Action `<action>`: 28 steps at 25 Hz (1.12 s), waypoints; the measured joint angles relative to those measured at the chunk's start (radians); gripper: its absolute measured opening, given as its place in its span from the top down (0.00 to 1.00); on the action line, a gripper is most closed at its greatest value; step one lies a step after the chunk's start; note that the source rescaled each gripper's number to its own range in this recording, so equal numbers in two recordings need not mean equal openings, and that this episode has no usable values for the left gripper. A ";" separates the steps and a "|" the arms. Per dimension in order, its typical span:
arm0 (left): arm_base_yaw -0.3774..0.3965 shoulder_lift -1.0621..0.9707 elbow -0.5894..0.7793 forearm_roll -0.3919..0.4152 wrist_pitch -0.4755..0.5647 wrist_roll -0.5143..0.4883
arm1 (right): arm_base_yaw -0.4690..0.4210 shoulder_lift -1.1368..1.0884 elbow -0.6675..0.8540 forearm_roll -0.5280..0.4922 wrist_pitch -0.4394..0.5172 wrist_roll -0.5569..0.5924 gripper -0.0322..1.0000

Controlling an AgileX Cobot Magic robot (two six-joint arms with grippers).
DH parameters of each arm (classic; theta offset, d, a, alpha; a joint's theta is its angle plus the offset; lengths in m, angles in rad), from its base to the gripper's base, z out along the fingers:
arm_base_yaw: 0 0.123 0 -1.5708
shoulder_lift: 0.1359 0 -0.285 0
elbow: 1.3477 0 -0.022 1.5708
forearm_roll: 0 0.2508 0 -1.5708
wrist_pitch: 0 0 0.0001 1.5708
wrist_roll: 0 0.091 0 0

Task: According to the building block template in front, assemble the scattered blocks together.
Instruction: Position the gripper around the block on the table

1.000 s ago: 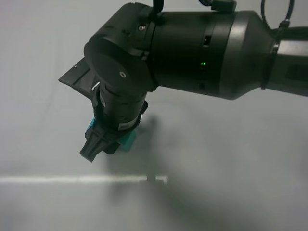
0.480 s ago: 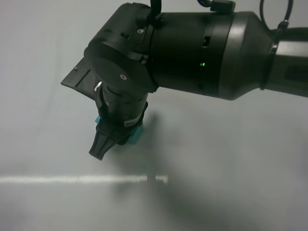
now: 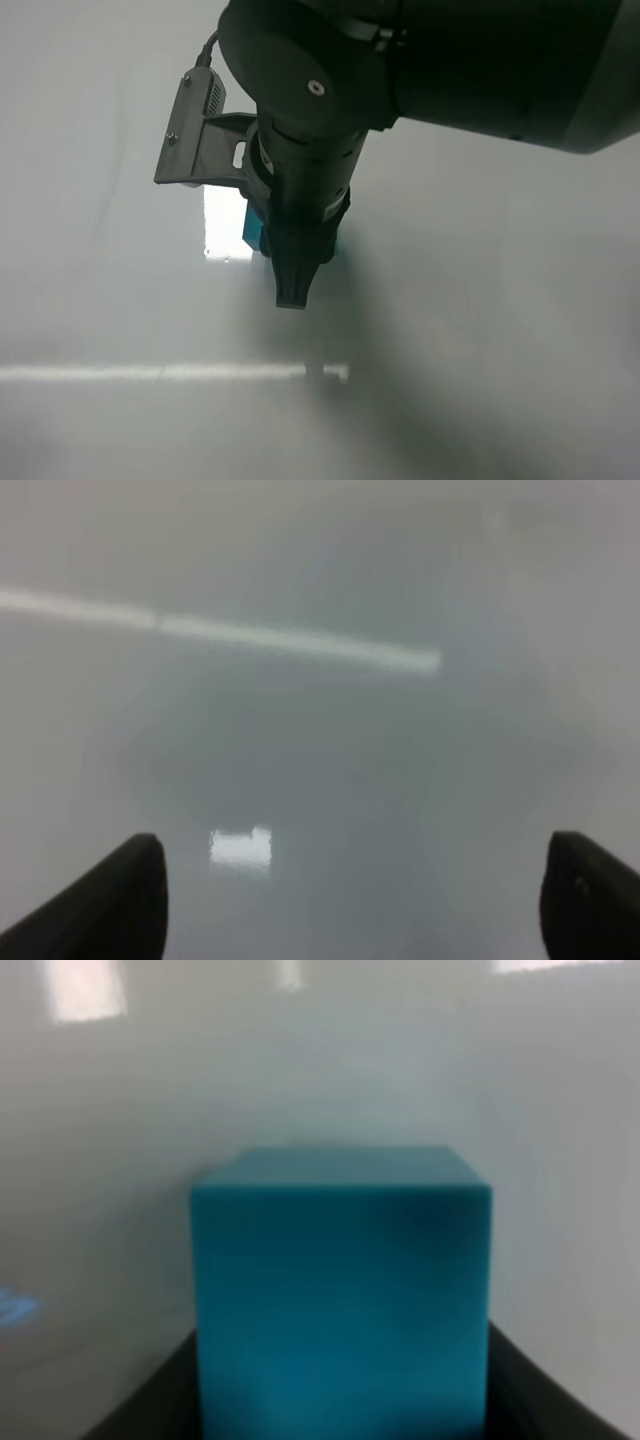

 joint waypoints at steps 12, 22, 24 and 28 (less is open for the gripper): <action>0.000 0.000 0.000 0.000 0.000 0.000 | -0.136 0.000 0.000 -0.013 -0.067 -0.080 0.97; 0.000 0.000 0.000 0.000 0.000 0.000 | -0.138 0.007 0.000 -0.003 -0.129 -0.082 0.97; 0.000 0.000 0.000 0.000 0.000 0.000 | -0.140 0.013 0.000 0.001 -0.131 -0.082 0.97; 0.000 0.000 0.000 0.000 0.000 0.000 | -0.147 0.018 0.000 0.006 -0.134 -0.082 0.97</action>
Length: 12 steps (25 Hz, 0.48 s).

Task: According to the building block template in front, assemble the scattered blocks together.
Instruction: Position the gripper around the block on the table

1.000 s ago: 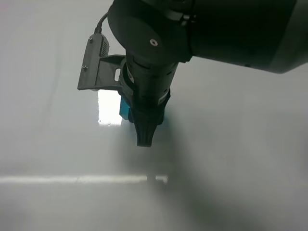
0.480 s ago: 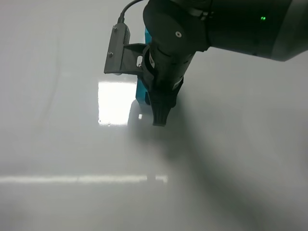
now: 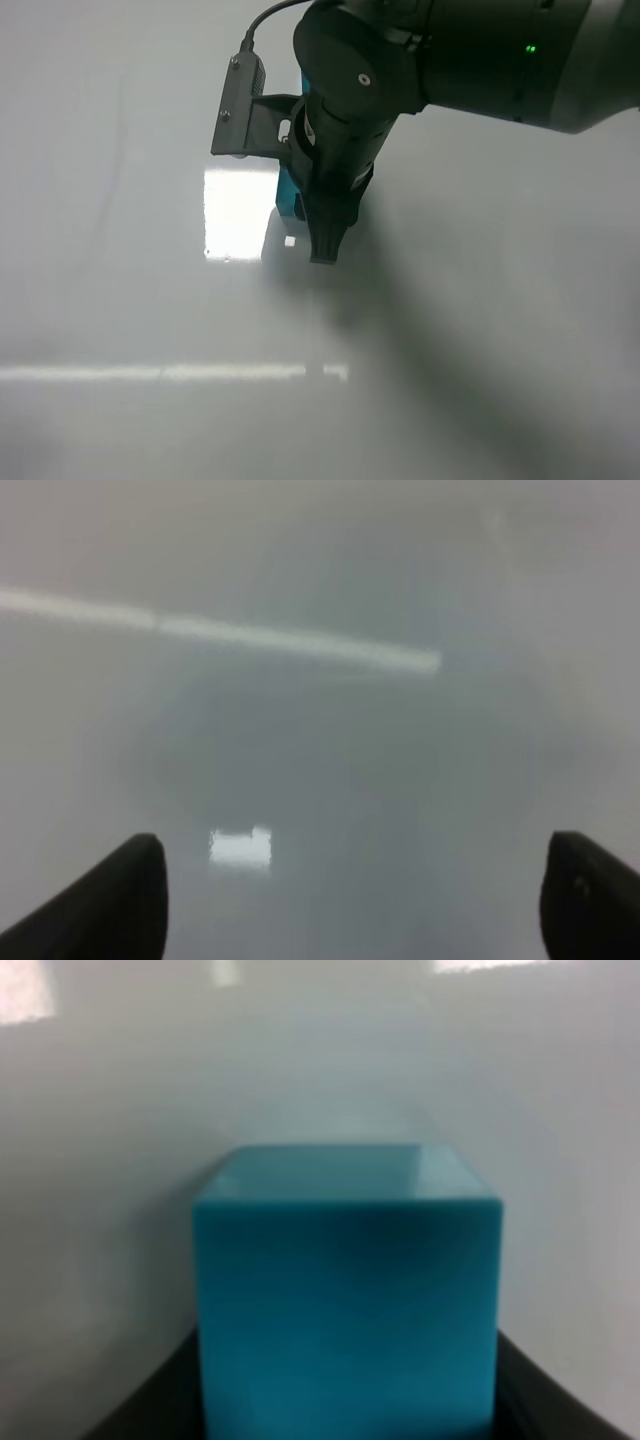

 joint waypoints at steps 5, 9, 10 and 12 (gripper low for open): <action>0.000 0.000 0.000 0.000 0.000 0.000 | -0.001 0.001 0.000 -0.001 -0.001 0.005 0.97; 0.000 0.000 0.000 0.000 0.000 0.000 | -0.001 0.001 0.000 -0.001 0.000 0.023 0.97; 0.000 0.000 0.000 0.000 0.000 0.000 | -0.001 0.001 0.000 -0.001 0.000 0.027 0.95; 0.000 0.000 0.000 0.000 0.000 0.000 | -0.001 0.002 0.000 -0.001 0.000 0.030 0.85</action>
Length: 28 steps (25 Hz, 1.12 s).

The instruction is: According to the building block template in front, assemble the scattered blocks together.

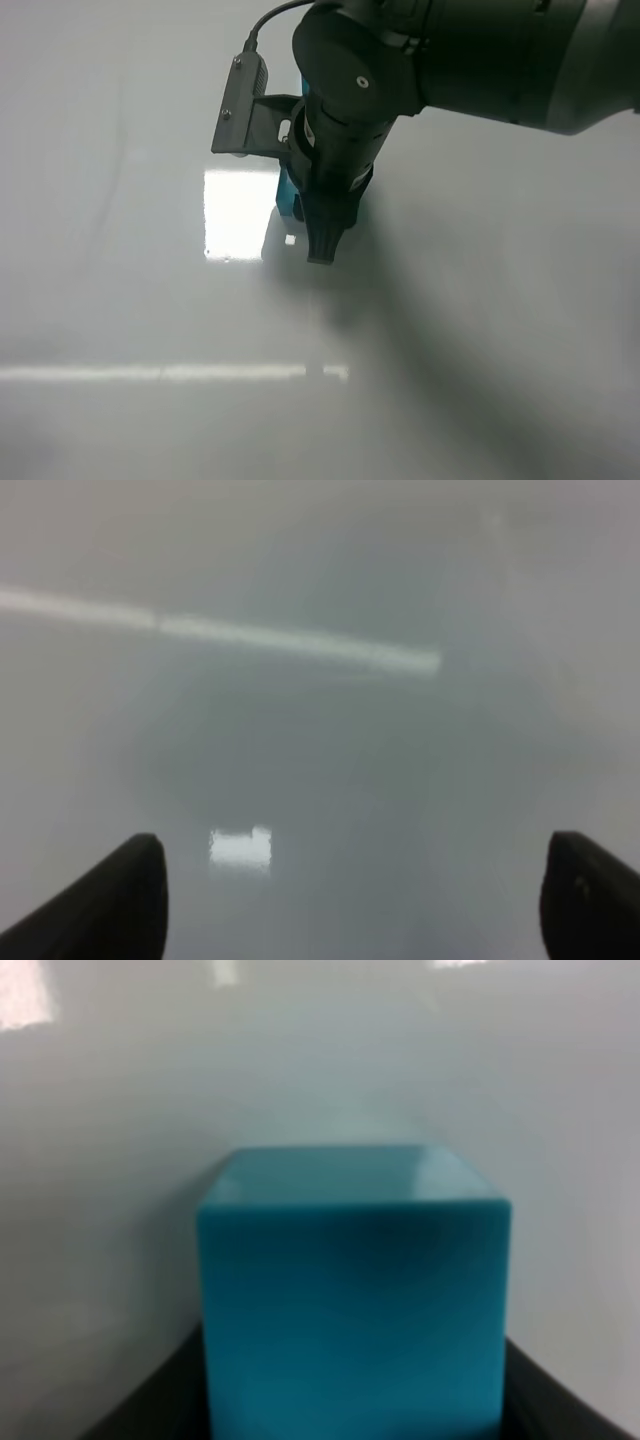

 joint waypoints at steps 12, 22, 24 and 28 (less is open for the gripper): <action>0.000 0.000 0.000 0.000 0.000 0.000 | 0.000 -0.007 -0.005 0.000 0.001 0.013 0.12; 0.000 0.000 0.000 0.000 0.000 0.000 | 0.000 -0.145 -0.005 0.145 0.038 0.039 0.11; 0.000 0.000 0.000 0.000 0.000 0.000 | -0.008 -0.170 -0.005 0.155 0.051 0.064 0.11; 0.000 0.000 0.000 0.000 0.000 -0.003 | -0.088 -0.216 -0.005 0.244 0.077 0.110 0.11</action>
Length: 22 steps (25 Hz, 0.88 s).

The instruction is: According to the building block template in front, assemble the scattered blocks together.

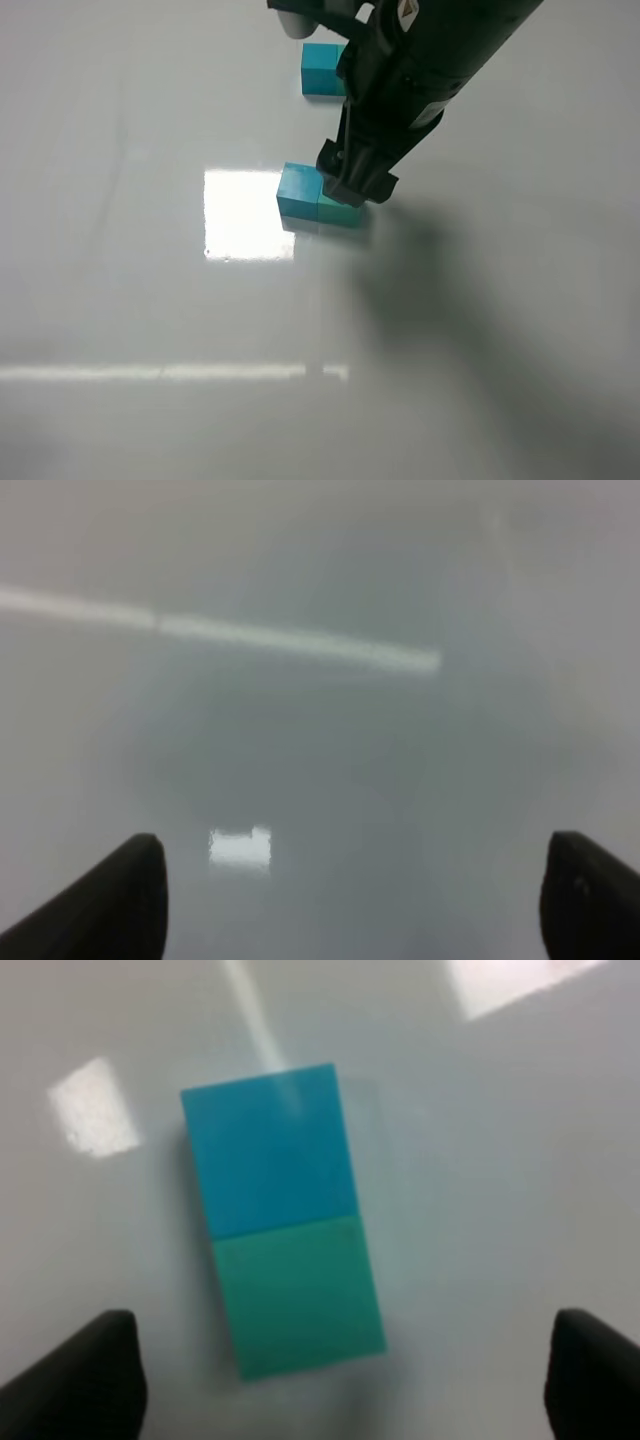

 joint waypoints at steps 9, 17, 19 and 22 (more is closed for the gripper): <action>0.000 0.000 0.000 0.000 0.001 0.000 | -0.284 -0.128 0.000 0.088 0.049 0.194 0.11; 0.000 0.000 0.000 0.000 0.001 0.001 | -0.647 -0.258 0.133 0.094 0.116 0.293 0.13; 0.000 0.000 0.000 0.000 0.001 0.001 | -0.744 -0.315 0.219 0.115 0.113 0.309 0.14; 0.000 0.000 0.000 0.000 0.001 0.001 | -0.857 -0.414 0.342 0.173 0.111 0.315 0.16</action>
